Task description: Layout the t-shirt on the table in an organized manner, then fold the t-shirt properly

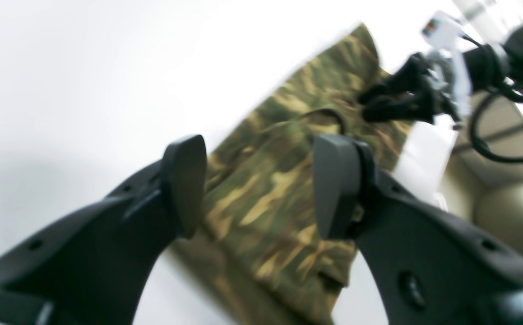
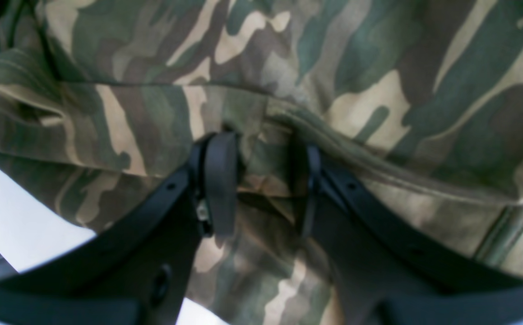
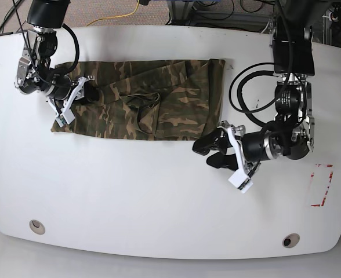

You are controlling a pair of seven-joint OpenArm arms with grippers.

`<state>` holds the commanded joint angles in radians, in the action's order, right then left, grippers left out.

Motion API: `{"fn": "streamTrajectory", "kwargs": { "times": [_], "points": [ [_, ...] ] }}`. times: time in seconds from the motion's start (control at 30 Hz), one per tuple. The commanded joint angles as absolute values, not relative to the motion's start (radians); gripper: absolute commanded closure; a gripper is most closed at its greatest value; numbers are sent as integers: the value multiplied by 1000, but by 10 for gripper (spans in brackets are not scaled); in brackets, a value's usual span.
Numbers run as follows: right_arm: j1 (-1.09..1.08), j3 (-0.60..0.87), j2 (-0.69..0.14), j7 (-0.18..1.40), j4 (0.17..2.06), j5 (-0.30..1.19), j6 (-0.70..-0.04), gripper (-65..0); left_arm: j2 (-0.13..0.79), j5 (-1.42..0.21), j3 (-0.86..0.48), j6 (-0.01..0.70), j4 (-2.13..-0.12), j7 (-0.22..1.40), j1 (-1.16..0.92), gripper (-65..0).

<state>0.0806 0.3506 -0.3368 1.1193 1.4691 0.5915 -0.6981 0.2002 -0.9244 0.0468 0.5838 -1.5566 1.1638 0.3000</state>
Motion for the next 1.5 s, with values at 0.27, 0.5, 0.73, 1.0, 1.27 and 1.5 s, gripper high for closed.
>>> {"fn": "streamTrajectory", "kwargs": {
  "times": [0.27,0.5,0.73,1.0,1.27,1.5],
  "points": [
    [81,348,-331,1119,1469,591,-698,-189,163,-716,94,582,-1511,1089,272,-272],
    [82,348,-331,1119,1469,591,-698,-189,122,-619,91,582,-1509,1090,243,-274],
    [82,351,-331,1119,1469,591,-698,-189,120,-598,91,461,-1509,1092,216,-278],
    [84,351,-331,1119,1471,591,-698,-189,119,-648,91,286,-1509,1086,191,-379],
    [84,351,-331,1119,1471,591,-698,-189,65,-647,91,275,-1508,1089,170,-379],
    [84,351,-331,1119,1471,591,-698,-189,24,-647,96,275,-1508,1092,147,-379]
  ]
}}
